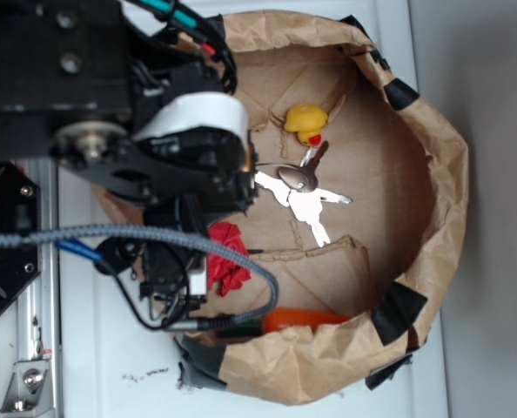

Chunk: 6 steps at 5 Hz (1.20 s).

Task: Grab the silver keys.

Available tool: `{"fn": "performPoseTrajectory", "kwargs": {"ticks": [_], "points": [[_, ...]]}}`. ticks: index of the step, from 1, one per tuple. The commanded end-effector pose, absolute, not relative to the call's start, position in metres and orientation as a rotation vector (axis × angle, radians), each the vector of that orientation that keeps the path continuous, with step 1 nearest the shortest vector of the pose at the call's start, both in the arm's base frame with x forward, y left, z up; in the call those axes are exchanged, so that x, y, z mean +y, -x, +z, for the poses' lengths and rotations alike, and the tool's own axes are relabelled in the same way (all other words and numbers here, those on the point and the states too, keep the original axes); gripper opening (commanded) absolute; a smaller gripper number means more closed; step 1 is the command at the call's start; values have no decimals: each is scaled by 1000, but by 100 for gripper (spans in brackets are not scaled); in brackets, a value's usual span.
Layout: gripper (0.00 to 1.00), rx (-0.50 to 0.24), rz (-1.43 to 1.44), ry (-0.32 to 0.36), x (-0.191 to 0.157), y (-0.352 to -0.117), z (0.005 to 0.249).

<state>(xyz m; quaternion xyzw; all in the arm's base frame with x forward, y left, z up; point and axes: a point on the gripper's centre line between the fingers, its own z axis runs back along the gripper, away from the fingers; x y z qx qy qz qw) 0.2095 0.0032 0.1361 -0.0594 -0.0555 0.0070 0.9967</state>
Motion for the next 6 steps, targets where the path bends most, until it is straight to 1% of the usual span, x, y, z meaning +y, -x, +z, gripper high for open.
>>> {"fn": "performPoseTrajectory", "kwargs": {"ticks": [1,2,3,4,5,6], "points": [[100,-76,39,165,17,-250,138],[100,-89,121,119,33,-275,124],[100,-89,142,106,43,-280,114],[100,-95,127,117,50,-267,114],[100,-99,122,95,61,-258,110],[100,-109,112,108,65,-252,113]]}}
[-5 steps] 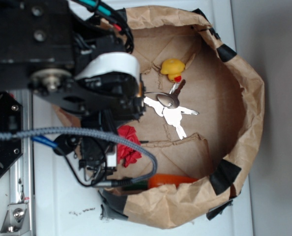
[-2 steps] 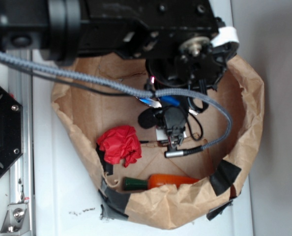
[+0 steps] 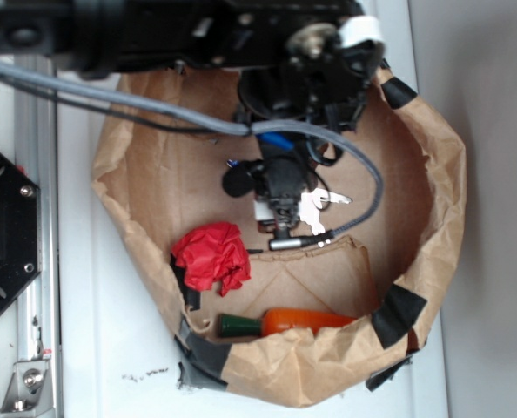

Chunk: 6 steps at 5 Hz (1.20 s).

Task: Grab the silver keys.

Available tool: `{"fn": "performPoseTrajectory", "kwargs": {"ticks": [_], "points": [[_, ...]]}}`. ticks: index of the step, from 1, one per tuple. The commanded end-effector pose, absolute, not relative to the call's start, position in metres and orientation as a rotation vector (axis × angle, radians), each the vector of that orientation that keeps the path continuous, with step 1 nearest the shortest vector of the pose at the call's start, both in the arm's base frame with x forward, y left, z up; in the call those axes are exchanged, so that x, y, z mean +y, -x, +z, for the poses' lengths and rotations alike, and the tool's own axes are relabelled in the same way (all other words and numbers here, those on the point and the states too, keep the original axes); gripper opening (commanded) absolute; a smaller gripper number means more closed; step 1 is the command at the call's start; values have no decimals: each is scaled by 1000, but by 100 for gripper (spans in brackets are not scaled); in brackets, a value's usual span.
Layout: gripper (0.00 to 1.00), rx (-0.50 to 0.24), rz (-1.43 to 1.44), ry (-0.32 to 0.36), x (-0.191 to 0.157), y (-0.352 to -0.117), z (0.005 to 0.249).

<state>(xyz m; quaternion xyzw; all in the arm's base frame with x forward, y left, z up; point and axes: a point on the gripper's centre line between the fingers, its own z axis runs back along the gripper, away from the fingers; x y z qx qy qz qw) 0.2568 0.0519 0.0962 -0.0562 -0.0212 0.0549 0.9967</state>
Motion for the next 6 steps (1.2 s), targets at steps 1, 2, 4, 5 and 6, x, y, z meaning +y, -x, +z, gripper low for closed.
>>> {"fn": "performPoseTrajectory", "kwargs": {"ticks": [1,2,4,5,6], "points": [[100,-111,106,95,65,-249,108],[100,-125,82,93,62,-250,100],[100,-138,85,84,54,-267,81],[100,-136,87,50,48,-285,73],[100,-133,88,37,47,-291,68]]}}
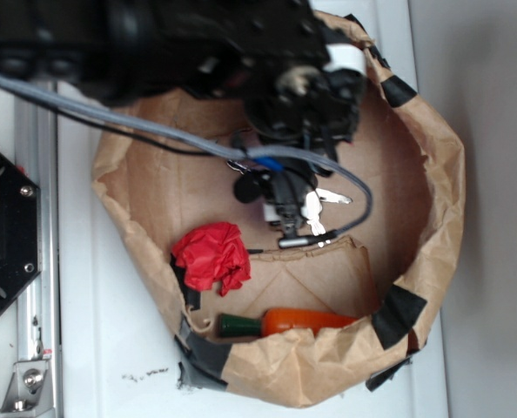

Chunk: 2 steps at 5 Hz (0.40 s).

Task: Grab the silver keys.

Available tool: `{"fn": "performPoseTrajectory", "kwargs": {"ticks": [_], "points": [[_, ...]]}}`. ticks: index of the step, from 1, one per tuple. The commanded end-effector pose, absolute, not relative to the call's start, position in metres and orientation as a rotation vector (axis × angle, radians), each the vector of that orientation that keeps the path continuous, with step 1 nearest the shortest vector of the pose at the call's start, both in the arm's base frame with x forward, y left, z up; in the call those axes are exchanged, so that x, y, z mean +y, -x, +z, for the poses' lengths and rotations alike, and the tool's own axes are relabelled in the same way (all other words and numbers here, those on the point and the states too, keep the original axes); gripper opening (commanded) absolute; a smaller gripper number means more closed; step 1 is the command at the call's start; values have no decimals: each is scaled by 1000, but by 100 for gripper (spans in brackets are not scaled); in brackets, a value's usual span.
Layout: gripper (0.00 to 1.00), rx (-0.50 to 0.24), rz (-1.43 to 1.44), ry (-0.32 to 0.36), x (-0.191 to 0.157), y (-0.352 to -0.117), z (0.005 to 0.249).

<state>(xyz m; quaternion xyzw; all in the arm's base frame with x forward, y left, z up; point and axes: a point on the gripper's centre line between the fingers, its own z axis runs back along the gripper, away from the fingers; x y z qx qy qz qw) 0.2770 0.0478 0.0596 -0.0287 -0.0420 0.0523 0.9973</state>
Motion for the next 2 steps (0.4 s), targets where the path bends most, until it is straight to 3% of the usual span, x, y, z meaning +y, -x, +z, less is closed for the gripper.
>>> {"fn": "performPoseTrajectory", "kwargs": {"ticks": [1,2], "points": [[100,-151,87,41,46,-289,74],[100,-152,90,33,45,-291,73]]}}
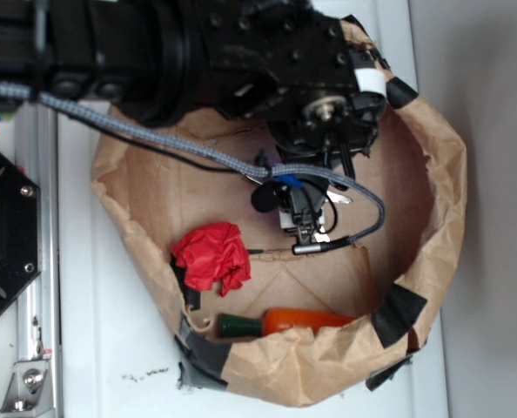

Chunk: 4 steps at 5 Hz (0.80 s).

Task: Grab the silver keys.

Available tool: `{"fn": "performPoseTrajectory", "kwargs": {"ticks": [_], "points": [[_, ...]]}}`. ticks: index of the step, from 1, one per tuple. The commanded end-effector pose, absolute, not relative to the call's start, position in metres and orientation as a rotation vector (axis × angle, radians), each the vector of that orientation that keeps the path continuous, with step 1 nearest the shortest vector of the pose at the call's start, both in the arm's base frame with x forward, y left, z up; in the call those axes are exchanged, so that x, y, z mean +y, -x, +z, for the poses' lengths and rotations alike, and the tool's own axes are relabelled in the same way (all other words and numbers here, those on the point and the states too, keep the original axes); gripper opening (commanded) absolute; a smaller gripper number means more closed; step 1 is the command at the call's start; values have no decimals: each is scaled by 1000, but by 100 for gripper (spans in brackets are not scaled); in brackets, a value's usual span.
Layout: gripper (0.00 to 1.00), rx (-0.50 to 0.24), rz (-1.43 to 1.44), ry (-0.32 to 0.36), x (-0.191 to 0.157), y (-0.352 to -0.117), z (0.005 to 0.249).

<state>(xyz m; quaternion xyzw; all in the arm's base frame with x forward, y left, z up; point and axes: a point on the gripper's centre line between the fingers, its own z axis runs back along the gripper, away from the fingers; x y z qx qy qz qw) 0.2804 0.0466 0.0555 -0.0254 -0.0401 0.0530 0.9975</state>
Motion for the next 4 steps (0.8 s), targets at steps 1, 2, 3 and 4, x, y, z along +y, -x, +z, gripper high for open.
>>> {"fn": "performPoseTrajectory", "kwargs": {"ticks": [1,2,3,4], "points": [[0,-154,108,41,46,-292,72],[0,-160,105,39,46,-290,72],[0,-166,101,37,45,-288,70],[0,-170,76,-12,37,-285,52]]}}
